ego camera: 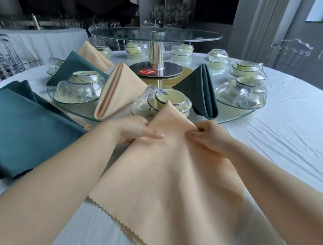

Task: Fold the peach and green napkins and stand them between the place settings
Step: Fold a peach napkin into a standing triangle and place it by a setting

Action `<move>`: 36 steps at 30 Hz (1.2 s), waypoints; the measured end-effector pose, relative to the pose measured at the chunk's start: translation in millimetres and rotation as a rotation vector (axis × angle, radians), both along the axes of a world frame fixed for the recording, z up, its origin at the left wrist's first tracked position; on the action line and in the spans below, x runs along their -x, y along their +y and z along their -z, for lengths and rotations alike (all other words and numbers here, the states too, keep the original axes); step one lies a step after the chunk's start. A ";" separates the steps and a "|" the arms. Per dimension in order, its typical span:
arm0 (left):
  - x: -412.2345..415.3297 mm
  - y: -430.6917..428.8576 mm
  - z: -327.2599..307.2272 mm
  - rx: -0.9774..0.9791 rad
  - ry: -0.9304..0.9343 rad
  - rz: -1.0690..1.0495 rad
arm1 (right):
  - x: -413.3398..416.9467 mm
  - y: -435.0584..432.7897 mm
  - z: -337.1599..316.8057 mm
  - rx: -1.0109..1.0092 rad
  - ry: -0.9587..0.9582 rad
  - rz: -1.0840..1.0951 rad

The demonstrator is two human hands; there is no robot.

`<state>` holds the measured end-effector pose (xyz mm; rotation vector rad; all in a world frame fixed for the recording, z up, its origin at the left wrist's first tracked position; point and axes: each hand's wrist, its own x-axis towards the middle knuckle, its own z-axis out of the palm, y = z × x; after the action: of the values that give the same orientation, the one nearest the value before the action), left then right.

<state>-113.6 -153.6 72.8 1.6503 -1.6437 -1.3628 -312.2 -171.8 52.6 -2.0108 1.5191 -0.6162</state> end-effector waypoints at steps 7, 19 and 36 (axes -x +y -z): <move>-43.8 42.9 4.9 -0.051 -0.399 0.014 | 10.9 2.5 -2.4 -0.039 -0.019 0.010; -64.4 77.8 12.4 0.105 -0.609 -0.019 | 70.5 28.7 -10.2 -0.208 0.307 0.011; -86.1 98.7 38.6 0.481 -0.516 -0.110 | 79.7 41.7 15.0 0.132 0.301 0.035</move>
<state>-27.5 -54.9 34.3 1.8332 -1.9222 -0.4392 -392.0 -130.1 37.5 -2.2621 1.7287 -0.4516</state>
